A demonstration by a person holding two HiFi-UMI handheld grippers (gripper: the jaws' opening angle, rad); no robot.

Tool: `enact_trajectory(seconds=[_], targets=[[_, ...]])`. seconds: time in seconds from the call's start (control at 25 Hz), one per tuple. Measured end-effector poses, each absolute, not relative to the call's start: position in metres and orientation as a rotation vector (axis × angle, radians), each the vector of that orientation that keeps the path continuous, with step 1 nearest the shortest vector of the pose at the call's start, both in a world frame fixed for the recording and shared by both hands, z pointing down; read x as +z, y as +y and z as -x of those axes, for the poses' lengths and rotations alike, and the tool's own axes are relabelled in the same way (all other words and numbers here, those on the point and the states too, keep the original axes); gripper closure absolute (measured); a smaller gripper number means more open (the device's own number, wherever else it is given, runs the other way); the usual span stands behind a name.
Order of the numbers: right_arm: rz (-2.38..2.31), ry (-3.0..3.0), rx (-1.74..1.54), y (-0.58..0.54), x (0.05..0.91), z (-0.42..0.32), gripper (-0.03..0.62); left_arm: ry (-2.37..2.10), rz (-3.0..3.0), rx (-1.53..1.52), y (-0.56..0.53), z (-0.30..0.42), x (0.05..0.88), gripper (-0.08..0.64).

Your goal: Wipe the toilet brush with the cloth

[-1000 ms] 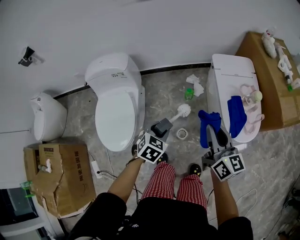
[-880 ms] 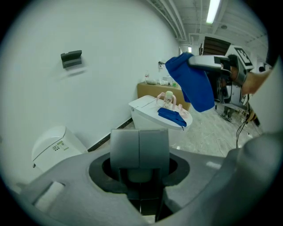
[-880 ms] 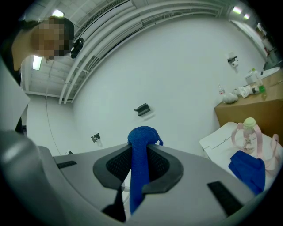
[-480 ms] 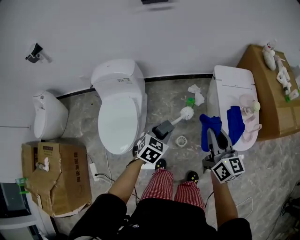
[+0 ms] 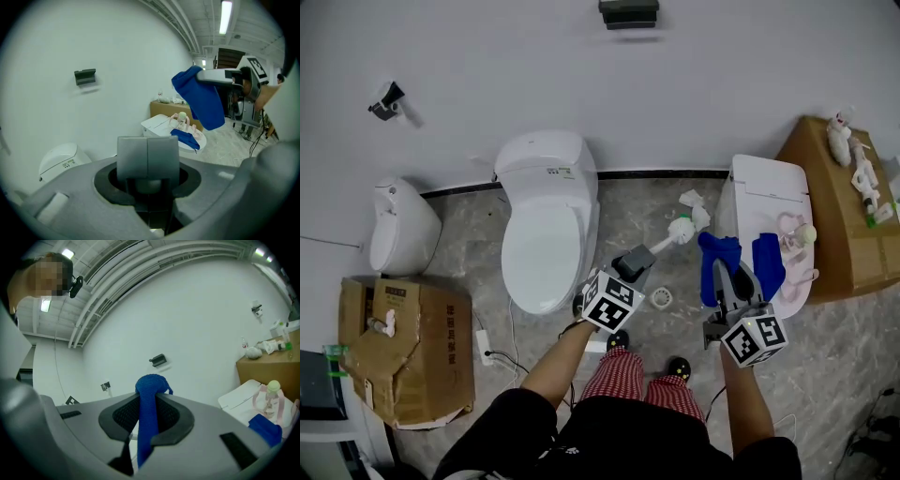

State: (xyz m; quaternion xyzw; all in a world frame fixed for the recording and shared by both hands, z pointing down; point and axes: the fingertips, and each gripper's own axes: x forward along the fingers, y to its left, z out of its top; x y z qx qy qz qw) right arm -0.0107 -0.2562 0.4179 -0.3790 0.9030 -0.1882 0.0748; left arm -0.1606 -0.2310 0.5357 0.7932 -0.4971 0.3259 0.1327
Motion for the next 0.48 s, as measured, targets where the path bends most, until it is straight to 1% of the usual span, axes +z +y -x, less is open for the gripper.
enact_trajectory(seconds=[0.48], targets=[[1.090,2.743,-0.490,-0.261,0.393,0.014,0.528,-1.481,-2.319,0.887,-0.233,0.157,0.507,0.400]])
